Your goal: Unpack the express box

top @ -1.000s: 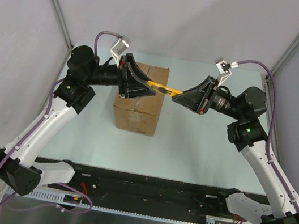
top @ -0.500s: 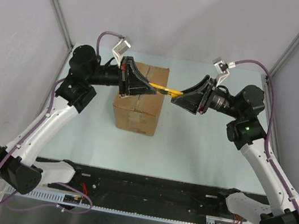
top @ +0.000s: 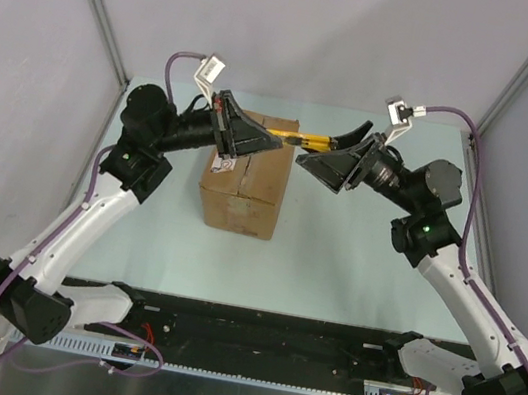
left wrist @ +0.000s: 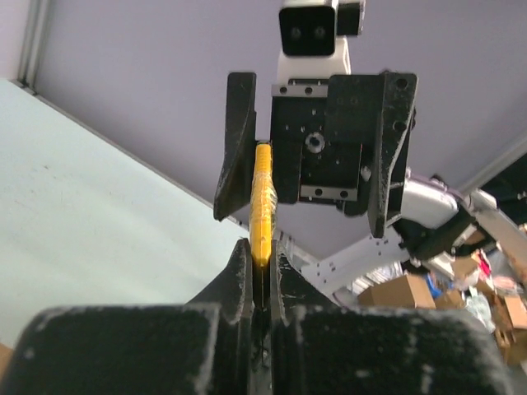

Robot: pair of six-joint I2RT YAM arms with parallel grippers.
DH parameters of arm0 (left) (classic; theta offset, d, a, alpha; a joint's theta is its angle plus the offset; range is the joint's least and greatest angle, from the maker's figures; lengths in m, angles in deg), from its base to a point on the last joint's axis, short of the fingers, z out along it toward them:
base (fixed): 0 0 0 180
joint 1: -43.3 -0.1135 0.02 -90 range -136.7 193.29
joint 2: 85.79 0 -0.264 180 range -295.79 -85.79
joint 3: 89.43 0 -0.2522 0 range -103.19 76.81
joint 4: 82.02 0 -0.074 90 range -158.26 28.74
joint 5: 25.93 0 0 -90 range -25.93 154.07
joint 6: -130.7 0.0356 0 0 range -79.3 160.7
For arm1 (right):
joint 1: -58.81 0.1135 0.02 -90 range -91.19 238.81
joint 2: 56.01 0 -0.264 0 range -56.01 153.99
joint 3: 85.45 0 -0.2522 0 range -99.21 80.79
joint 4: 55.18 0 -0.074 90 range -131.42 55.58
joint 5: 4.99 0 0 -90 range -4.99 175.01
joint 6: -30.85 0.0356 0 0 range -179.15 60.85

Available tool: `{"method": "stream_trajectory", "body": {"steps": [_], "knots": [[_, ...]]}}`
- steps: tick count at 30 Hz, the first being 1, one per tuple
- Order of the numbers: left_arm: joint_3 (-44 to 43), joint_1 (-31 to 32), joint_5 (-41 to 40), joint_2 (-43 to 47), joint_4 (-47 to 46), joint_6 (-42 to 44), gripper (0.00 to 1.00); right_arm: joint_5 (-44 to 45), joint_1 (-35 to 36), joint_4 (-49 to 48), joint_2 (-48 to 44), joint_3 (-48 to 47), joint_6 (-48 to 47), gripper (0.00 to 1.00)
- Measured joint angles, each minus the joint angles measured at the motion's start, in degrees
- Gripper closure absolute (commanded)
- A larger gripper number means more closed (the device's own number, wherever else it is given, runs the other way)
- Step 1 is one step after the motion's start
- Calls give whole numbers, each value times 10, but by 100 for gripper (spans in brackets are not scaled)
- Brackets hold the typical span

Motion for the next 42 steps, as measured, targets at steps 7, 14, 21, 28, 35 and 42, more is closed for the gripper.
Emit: {"method": "stream_trajectory", "body": {"steps": [7, 14, 21, 28, 35, 42], "knots": [[36, 34, -88, 24, -67, -42, 100, 61, 3, -104, 6, 26, 87, 13], [52, 70, -150, 27, -103, -56, 100, 92, 21, -154, 11, 26, 134, 22], [81, 75, -191, 36, -121, -87, 100, 113, 34, -156, 12, 26, 153, 25], [100, 79, -204, 48, -136, -108, 100, 127, 42, -141, 12, 26, 151, 43], [101, 79, -204, 49, -139, -118, 100, 133, 43, -125, 12, 26, 142, 53], [105, 79, -204, 49, -143, -127, 100, 146, 45, -103, 12, 26, 126, 68]]}}
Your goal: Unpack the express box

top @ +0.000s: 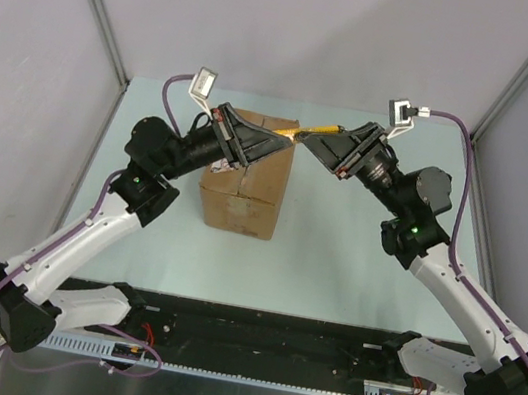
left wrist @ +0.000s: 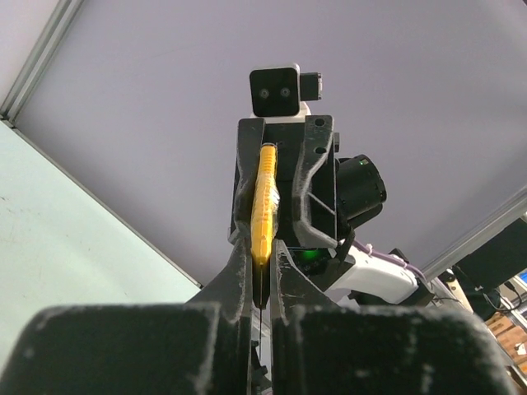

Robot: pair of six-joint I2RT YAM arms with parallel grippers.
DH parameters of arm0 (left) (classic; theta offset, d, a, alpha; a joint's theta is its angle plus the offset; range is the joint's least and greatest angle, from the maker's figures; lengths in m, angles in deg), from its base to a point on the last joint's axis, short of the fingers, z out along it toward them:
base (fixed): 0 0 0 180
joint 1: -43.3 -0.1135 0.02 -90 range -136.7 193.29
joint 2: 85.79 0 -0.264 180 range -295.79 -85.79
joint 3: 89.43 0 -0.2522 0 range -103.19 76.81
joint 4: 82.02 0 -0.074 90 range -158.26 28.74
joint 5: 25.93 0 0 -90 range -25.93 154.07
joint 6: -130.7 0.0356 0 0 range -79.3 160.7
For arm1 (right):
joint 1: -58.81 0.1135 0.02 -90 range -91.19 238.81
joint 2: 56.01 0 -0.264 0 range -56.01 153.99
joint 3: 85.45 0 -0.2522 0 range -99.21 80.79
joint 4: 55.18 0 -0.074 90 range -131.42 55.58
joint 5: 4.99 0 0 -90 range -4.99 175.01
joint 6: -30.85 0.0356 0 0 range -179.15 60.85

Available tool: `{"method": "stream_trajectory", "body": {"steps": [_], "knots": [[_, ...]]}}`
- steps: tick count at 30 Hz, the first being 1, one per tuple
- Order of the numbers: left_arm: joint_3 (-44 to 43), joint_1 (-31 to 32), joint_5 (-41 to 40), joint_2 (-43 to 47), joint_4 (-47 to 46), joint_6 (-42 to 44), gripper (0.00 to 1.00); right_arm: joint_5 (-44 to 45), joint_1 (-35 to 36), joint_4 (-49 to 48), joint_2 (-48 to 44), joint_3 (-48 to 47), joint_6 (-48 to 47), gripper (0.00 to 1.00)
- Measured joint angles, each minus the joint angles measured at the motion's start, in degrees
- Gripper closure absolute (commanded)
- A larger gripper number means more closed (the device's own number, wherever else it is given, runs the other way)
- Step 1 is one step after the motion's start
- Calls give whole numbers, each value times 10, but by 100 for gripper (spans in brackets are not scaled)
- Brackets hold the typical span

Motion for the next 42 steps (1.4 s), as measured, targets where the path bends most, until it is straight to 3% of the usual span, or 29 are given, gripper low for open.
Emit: {"method": "stream_trajectory", "body": {"steps": [5, 9, 15, 23, 25, 26, 27, 30, 33, 39, 42], "knots": [[2, 0, 1, 0, -3, -2, 100, 15, 5, 14, -1, 0, -10, 80], [6, 0, 4, 0, -10, -10, 100, 19, 7, 23, -7, 0, -14, 56], [14, -1, 0, -1, -8, -10, 100, 22, 8, 32, -8, 0, -25, 52], [14, -1, 3, -2, -17, -14, 100, 27, 8, 25, -4, 0, -19, 99], [14, -1, 4, -2, -22, -16, 88, 24, 7, 23, -4, 0, -14, 100], [14, -1, 4, -2, -22, -16, 71, 24, 7, 22, -4, 0, -14, 100], [14, -1, 4, -2, -23, -16, 40, 23, 6, 22, -4, 0, -14, 100], [17, -6, 2, -3, -16, -8, 13, 25, 3, 33, -4, 0, -23, 100], [29, -24, 3, -3, -11, 0, 3, 31, -5, 55, -6, 0, -32, 100], [77, -109, 8, 30, 13, 26, 0, 61, -23, 136, -26, 0, -73, 100], [84, -146, -21, 57, 72, 83, 0, 81, -25, 179, -37, 0, -100, 100]]}}
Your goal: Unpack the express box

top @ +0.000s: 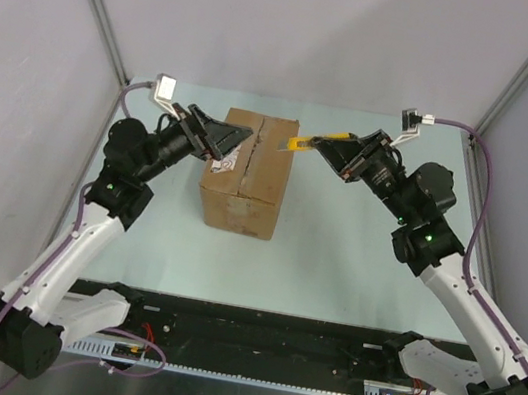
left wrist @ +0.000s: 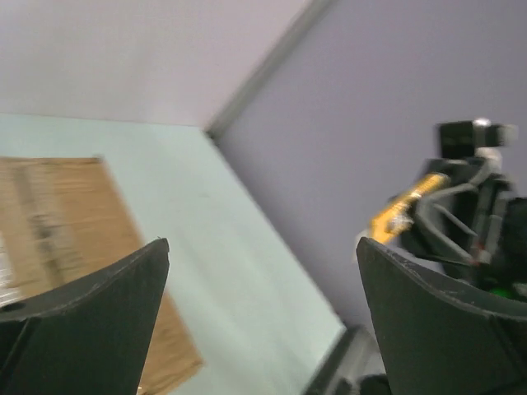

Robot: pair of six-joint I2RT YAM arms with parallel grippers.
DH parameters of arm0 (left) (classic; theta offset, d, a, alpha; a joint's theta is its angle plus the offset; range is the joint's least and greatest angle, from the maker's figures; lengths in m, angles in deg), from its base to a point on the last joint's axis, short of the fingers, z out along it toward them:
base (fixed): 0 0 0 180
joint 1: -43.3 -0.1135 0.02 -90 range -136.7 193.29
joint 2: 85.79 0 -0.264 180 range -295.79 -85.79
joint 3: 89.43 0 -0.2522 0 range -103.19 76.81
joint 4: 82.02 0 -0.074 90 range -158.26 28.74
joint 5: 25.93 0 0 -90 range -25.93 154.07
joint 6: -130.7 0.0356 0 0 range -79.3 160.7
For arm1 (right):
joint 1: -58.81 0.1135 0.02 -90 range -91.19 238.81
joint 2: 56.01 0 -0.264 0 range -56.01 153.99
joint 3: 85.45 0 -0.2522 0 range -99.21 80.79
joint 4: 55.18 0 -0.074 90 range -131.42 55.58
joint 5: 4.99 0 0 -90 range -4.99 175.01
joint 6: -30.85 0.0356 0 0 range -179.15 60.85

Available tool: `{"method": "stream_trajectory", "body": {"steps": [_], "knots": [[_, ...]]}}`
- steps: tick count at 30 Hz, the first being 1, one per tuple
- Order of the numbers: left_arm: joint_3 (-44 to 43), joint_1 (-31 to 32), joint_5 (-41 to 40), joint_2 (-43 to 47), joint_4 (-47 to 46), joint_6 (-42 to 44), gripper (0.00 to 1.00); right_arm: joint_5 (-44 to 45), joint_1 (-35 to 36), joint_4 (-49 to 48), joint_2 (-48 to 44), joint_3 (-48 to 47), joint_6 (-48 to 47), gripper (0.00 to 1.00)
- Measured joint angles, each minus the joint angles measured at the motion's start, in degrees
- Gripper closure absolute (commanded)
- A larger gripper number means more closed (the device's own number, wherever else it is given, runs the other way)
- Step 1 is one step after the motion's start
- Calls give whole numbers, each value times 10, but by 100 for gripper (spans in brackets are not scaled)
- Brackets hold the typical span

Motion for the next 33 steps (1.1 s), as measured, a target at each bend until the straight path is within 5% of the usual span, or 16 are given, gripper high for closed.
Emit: {"method": "stream_trajectory", "body": {"steps": [7, 12, 17, 26, 33], "knots": [[-6, -19, -166, 3, 155, 162, 0, 49, 12, 96, -17, 0, -62, 100], [-3, -40, -222, -49, 203, 199, 1, 75, 30, 134, -19, 0, -90, 100], [19, -59, -219, -93, 226, 202, 5, 89, 39, 155, -19, 0, -108, 100], [57, -64, -123, -118, 227, 132, 42, 99, 39, 162, -18, 0, -120, 100], [112, -46, -94, -59, 214, 49, 52, 107, 48, 163, -5, 0, -119, 100]]}}
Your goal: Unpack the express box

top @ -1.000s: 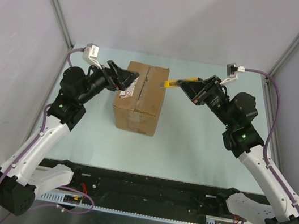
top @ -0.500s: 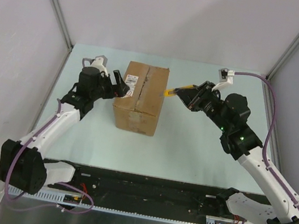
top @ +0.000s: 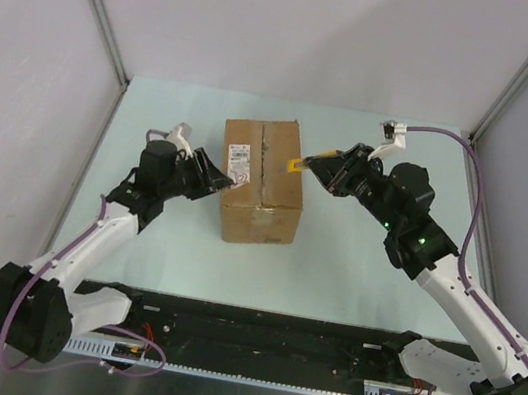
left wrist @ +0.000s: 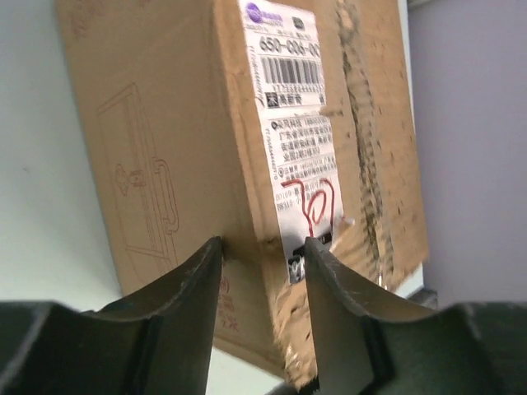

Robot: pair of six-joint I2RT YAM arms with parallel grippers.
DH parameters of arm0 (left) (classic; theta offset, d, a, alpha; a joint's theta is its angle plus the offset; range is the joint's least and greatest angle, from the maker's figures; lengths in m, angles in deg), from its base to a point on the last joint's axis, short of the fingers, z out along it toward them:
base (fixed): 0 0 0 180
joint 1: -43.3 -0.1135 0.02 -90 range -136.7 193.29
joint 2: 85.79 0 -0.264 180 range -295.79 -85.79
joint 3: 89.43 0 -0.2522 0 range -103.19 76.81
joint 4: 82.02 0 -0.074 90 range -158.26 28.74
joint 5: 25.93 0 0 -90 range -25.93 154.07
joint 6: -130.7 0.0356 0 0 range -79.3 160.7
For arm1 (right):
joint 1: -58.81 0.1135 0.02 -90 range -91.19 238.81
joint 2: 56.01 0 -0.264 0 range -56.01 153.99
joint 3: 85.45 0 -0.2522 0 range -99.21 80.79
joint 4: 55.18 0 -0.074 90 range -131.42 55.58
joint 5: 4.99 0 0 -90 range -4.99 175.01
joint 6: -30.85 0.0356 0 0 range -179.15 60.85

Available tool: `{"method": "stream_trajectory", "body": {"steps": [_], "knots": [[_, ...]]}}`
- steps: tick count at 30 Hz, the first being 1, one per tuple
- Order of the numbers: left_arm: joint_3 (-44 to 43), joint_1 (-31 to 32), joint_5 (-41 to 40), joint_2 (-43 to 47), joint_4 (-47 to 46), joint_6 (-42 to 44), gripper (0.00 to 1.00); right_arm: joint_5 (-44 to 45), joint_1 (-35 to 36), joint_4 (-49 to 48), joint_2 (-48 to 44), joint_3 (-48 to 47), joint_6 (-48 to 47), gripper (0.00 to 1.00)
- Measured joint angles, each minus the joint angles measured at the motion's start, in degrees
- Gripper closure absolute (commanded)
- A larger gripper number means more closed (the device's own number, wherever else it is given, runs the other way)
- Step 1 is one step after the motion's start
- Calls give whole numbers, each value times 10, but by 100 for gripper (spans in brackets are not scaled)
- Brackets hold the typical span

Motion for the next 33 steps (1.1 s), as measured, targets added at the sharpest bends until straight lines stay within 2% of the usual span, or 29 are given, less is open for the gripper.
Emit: {"method": "stream_trajectory", "body": {"steps": [1, 4, 5, 6, 8, 11, 14, 24, 29, 33], "knots": [[6, 10, 3, 10, 2, -8, 51, 2, 3, 0, 3, 0, 0, 100], [20, 40, 17, 33, 5, -20, 38, 10, 11, 0, 13, 0, 0, 100], [24, 45, 21, 39, 7, -22, 29, 11, 14, 0, 16, 0, -1, 100], [26, 47, 25, 45, 9, -22, 24, 16, 18, 0, 20, 0, -2, 100], [27, 38, 25, 52, 11, -16, 16, 27, 27, -1, 28, 0, -10, 100], [23, 2, 21, 57, 12, -4, 11, 56, 42, -7, 38, 0, -30, 100], [-8, -20, 6, 33, 22, 10, 10, 100, 62, -30, 53, 0, -65, 100], [-197, -24, 10, -183, 13, 33, 12, 219, 81, -140, 169, -5, -183, 100], [-249, -31, 7, -262, 10, 33, 20, 251, 81, -188, 233, -30, -230, 100], [-261, -45, 12, -301, 10, 23, 21, 266, 81, -223, 272, -57, -255, 100]]}}
